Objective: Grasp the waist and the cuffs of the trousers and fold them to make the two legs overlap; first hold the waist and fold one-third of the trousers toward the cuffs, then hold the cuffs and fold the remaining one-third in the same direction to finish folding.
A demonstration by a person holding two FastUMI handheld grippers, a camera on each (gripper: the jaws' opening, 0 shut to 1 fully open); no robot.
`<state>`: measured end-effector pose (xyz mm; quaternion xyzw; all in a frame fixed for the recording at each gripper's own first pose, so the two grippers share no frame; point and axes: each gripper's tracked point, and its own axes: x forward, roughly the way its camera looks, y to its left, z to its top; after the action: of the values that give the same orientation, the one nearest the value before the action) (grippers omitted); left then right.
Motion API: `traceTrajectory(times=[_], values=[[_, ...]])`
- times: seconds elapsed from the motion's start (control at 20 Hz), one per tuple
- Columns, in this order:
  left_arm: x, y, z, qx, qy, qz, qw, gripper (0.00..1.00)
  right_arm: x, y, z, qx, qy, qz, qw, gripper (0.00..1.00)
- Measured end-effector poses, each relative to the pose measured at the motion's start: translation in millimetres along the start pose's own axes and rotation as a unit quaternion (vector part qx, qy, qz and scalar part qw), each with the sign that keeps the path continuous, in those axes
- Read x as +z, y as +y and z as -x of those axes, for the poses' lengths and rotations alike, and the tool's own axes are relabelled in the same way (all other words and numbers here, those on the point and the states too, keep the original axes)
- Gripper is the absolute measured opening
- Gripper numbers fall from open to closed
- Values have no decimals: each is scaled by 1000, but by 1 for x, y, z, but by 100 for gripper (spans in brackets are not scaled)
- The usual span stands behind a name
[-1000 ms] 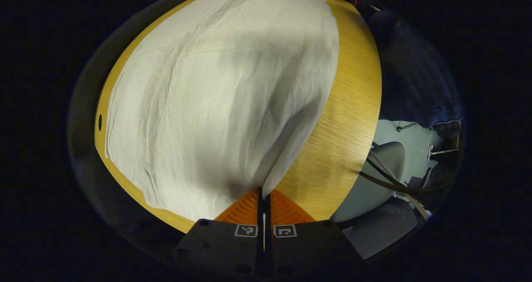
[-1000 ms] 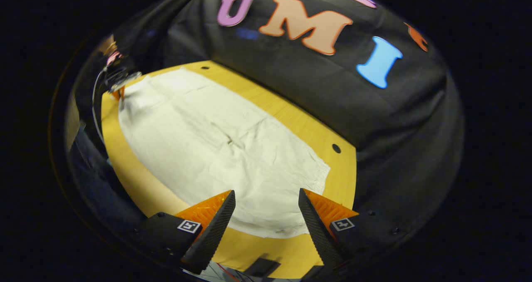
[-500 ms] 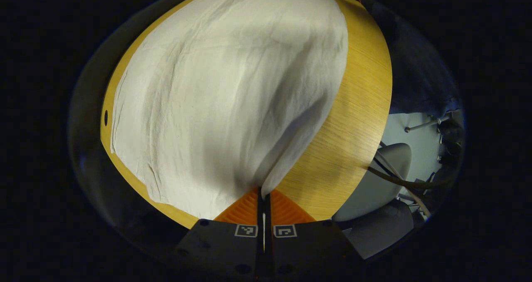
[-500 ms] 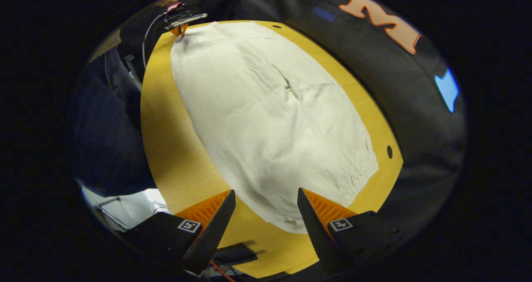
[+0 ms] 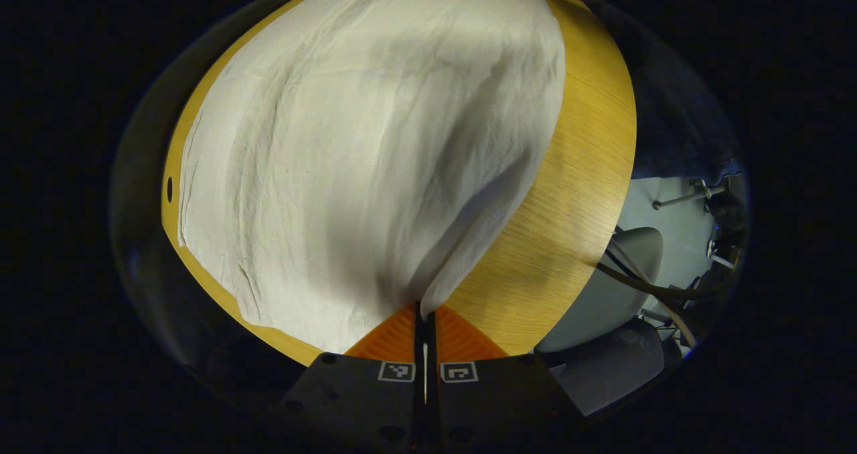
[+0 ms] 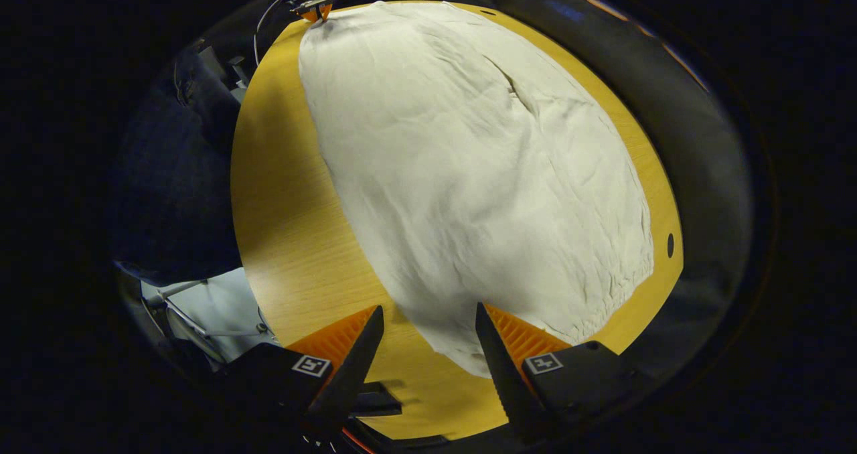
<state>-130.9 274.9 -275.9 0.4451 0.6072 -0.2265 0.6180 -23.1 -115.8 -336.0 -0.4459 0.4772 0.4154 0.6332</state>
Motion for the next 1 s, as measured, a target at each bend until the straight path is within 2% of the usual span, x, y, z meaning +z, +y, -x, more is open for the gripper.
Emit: traceTrajectory(times=[0.05,0.15,0.2,0.25,0.3,0.45,0.5,0.55,0.65,0.7,0.75,0.85,0.9,1.0], values=[[0,-1,-1,-1,2,-2,1000,0,-4,0,-6,1,7,10,1000,91],[-1,0,-2,-1,6,-4,1000,0,-5,8,-4,16,15,29,999,78],[-2,1,-1,-1,8,-7,1000,0,-8,9,-5,16,20,33,999,69],[-2,1,-1,-1,8,-9,1000,0,-7,10,-4,20,20,34,999,77],[-2,1,-1,-2,9,-8,1000,0,-7,10,-5,23,21,32,999,54],[0,1,0,-5,10,-4,1000,0,-7,8,-7,28,29,15,999,54],[0,2,0,-5,10,-4,1000,0,-6,7,-5,26,31,13,999,63],[-1,2,1,-6,11,-3,1000,0,-4,3,-1,17,33,11,999,55],[0,3,2,-7,13,4,1000,0,-6,-9,-9,-10,34,6,999,27],[0,4,2,-8,14,4,1000,0,-5,-8,-7,-10,36,3,999,11],[0,4,2,-10,15,4,1000,0,-4,-8,-7,-10,36,4,999,8],[0,4,2,-13,16,2,1000,0,-5,-10,-6,-13,40,3,999,10],[0,4,3,-13,15,3,1000,0,-5,-9,-7,-12,44,-1,999,6],[1,4,3,-15,12,11,1000,0,-5,-9,-5,-9,46,-9,999,6]])
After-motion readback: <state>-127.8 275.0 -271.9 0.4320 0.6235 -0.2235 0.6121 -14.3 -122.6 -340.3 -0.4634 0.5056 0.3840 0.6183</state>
